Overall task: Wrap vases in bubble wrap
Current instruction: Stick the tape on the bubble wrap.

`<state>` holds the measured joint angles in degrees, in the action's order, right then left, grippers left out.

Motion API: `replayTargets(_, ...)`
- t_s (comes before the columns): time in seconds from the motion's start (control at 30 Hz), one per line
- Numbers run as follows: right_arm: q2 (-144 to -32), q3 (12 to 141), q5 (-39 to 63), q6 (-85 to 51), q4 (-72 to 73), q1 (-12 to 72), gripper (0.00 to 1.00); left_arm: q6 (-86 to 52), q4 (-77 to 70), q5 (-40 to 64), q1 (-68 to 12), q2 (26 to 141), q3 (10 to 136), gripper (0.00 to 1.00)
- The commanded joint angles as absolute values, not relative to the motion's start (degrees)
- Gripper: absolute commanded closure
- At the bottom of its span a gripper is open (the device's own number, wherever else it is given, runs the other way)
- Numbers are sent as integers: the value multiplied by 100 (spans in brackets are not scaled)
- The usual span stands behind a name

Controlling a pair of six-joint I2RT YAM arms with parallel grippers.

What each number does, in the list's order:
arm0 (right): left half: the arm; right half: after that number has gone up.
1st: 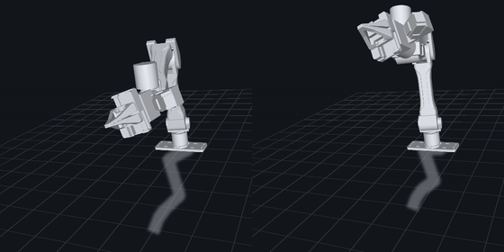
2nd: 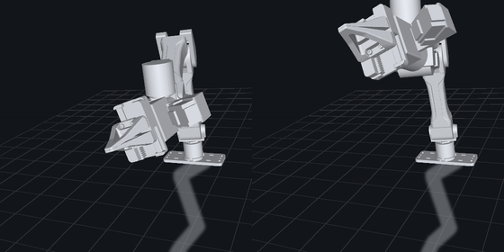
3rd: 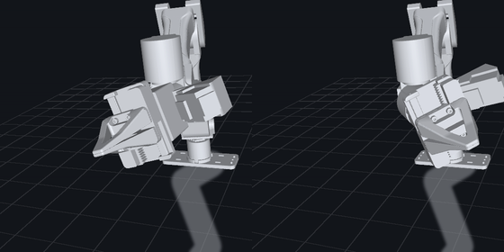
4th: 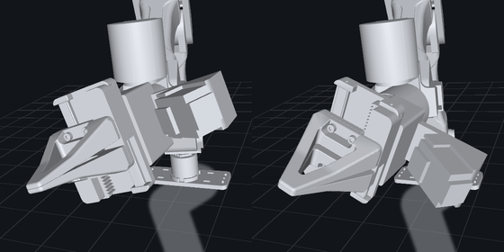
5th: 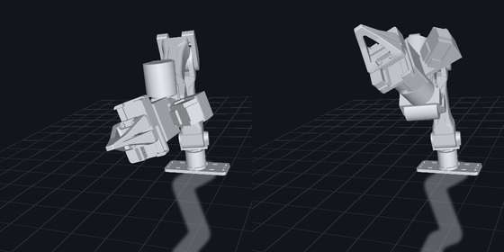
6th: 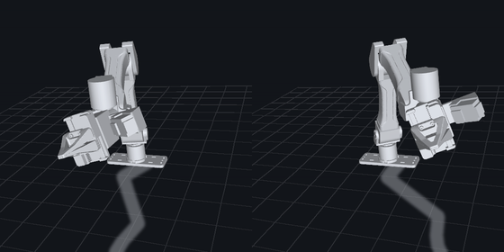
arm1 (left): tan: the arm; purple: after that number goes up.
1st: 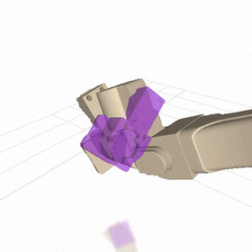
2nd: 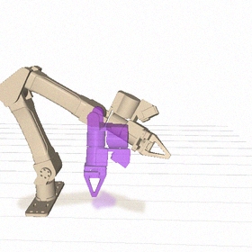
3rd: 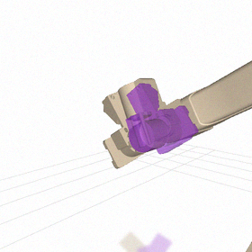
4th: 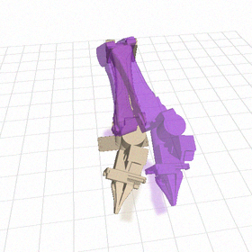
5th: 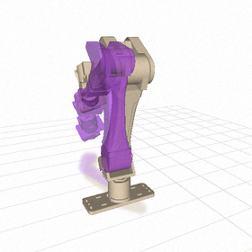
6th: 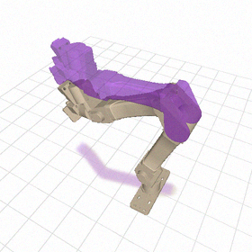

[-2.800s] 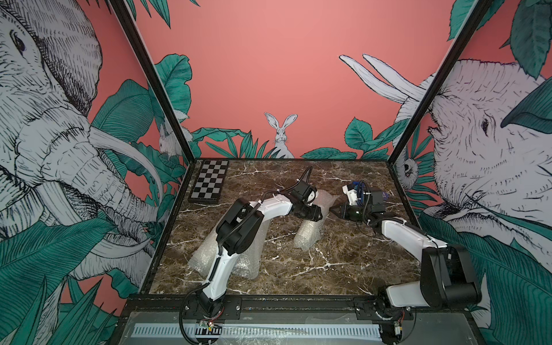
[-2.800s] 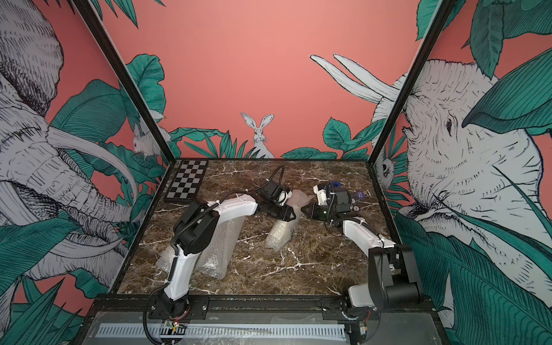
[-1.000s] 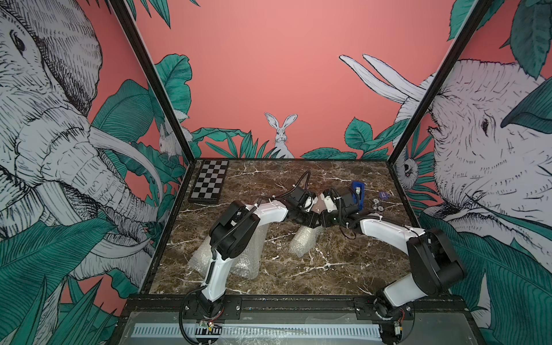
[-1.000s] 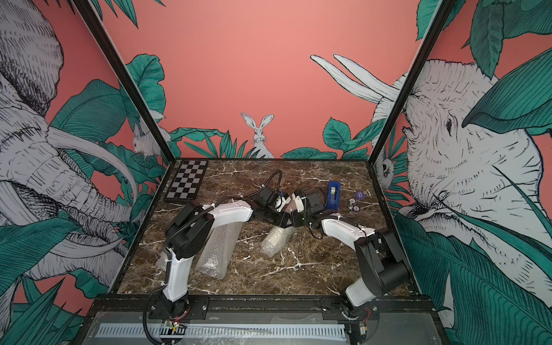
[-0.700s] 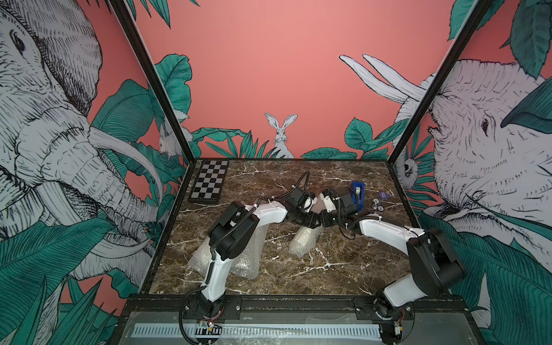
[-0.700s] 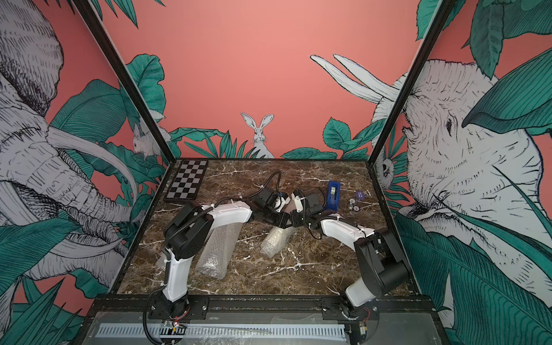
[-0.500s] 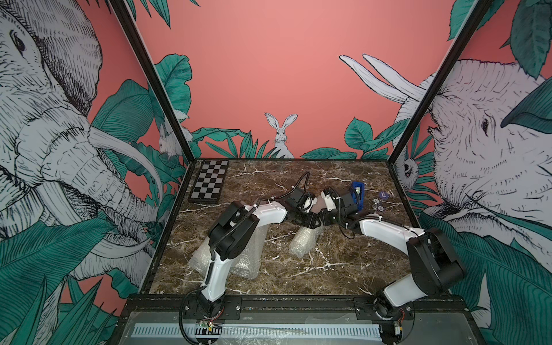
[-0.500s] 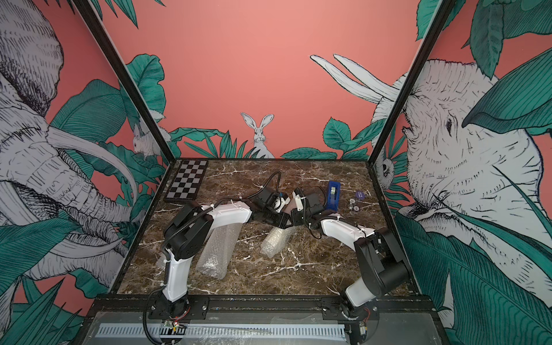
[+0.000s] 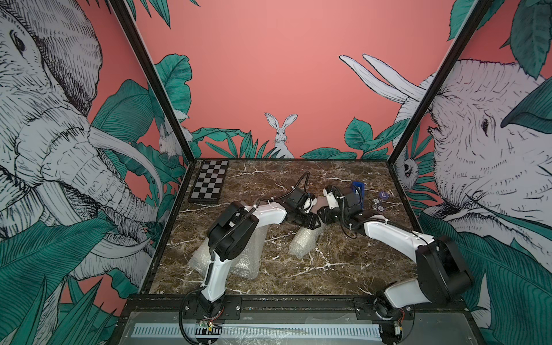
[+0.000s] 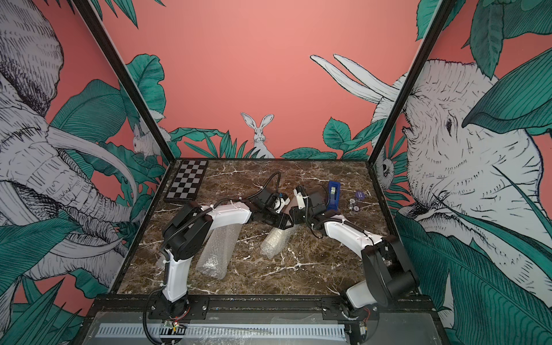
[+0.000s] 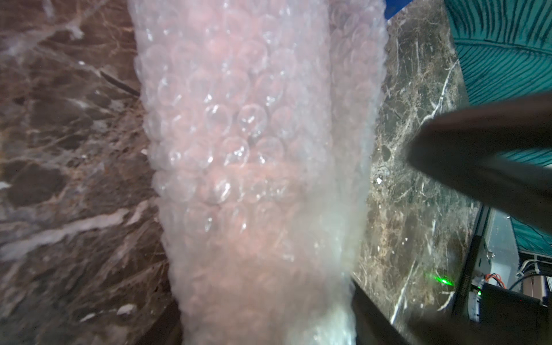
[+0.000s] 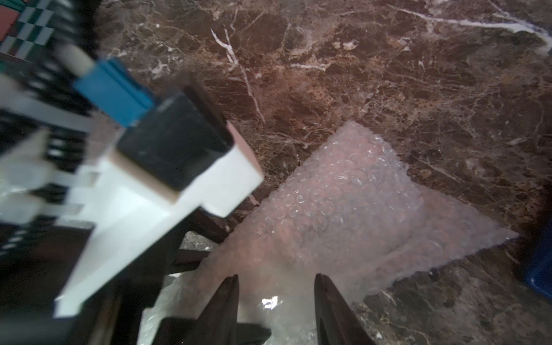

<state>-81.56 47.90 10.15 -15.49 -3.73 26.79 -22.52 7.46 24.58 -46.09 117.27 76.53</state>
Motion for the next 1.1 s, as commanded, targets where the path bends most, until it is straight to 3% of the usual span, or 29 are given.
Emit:
replayTargets(0.0, -7653, 4677, 990, -1784, -436, 2681, 51, -2241, 1009, 2536, -4650, 11535, 7574, 70)
replayTargets(0.27, -7575, 4315, -103, -2057, -743, 2675, 30, -2259, 1011, 2591, -4650, 11542, 7621, 70)
replayTargets(1.07, -9298, 5130, -41, -2651, -395, 2685, 11, -2154, 967, 2832, -4720, 11496, 7550, 71)
